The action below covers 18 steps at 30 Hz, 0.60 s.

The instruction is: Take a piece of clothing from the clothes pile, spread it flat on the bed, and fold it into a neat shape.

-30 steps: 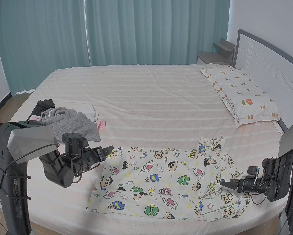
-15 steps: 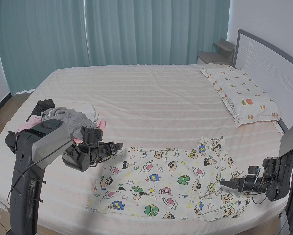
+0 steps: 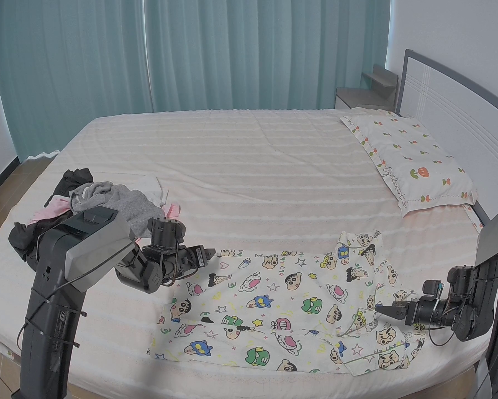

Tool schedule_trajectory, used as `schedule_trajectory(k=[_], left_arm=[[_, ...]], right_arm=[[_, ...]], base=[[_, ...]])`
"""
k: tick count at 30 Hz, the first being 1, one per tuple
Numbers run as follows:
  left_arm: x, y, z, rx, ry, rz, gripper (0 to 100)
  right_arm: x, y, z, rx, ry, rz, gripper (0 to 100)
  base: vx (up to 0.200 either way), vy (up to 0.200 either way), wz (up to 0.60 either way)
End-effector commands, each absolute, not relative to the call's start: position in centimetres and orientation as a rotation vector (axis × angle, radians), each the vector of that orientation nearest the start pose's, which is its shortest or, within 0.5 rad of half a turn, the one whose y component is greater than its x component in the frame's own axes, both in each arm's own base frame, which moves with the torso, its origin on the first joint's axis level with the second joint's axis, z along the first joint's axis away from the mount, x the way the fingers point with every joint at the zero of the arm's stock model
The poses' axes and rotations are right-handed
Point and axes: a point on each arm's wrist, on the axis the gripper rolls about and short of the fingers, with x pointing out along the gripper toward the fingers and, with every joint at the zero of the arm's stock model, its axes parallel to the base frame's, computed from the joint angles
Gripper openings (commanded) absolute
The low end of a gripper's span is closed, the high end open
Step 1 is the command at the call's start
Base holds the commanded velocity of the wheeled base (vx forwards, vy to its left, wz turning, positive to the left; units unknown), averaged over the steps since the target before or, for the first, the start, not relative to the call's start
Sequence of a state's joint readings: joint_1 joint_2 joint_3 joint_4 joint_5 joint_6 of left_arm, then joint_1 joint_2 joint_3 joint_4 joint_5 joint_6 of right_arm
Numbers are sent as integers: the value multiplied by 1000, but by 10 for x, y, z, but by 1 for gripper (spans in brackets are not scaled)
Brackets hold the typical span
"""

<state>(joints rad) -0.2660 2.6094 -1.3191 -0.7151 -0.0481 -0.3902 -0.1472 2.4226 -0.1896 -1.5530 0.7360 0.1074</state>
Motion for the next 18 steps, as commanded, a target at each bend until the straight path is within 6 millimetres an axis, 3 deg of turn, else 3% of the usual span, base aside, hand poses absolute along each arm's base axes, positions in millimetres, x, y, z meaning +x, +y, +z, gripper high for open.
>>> schedule_trajectory(k=[1,7,12,18], left_arm=[[451,-122,-46,-314,600,-163,0],[460,-121,-35,-330,522,-88,0],[466,-121,-27,-326,476,-47,0],[469,-121,-25,-321,449,-2,0]], right_arm=[[254,-26,-40,385,615,525,100],[266,-29,-29,433,564,496,100],[298,-32,-20,490,475,418,100],[331,-31,-32,490,483,392,100]], base=[[0,0,0],[0,0,0],[0,0,0],[0,0,0]])
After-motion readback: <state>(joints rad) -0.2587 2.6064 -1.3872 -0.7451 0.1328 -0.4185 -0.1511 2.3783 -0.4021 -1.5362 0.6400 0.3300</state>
